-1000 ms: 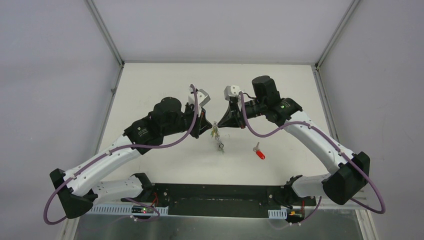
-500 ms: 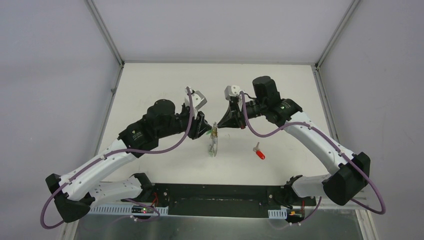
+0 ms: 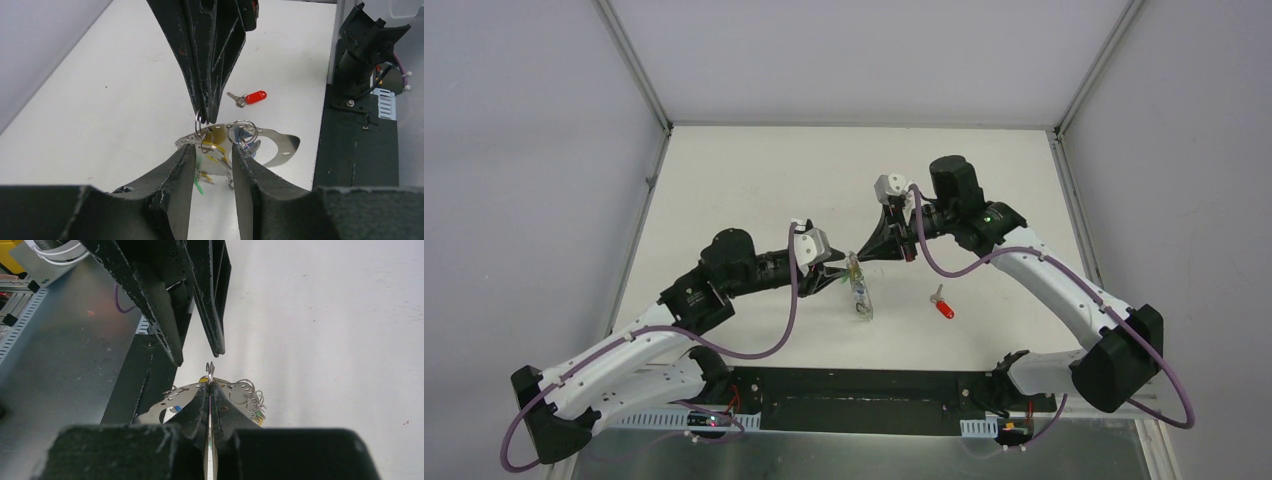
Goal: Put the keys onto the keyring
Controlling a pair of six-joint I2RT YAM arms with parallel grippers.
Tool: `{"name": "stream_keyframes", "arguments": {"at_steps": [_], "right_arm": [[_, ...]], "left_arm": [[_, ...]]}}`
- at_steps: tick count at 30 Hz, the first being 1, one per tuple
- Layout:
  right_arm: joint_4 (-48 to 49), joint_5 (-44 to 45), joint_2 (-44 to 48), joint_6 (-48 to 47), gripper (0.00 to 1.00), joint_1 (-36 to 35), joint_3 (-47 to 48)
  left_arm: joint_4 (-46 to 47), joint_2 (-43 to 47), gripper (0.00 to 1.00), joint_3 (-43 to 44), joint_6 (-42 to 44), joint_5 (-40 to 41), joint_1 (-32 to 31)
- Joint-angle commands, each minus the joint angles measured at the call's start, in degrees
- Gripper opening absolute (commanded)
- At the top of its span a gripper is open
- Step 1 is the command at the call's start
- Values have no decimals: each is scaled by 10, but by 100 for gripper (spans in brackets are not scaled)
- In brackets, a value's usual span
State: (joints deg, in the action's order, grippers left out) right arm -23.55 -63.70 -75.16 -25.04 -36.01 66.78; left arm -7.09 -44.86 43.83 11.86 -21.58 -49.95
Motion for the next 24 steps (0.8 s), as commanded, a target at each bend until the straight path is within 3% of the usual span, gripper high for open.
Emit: {"name": "stream_keyframes", "arguments": {"at_steps": [1, 16, 24], "right_arm": [[52, -47, 31, 8, 0, -1, 0], [54, -53, 31, 8, 0, -2, -4], [54, -53, 28, 8, 0, -2, -4]], "left_arm": [[70, -2, 33, -1, 24, -17, -5], [102, -26, 19, 0, 2, -12, -5], [100, -20, 0, -6, -1, -16, -4]]}}
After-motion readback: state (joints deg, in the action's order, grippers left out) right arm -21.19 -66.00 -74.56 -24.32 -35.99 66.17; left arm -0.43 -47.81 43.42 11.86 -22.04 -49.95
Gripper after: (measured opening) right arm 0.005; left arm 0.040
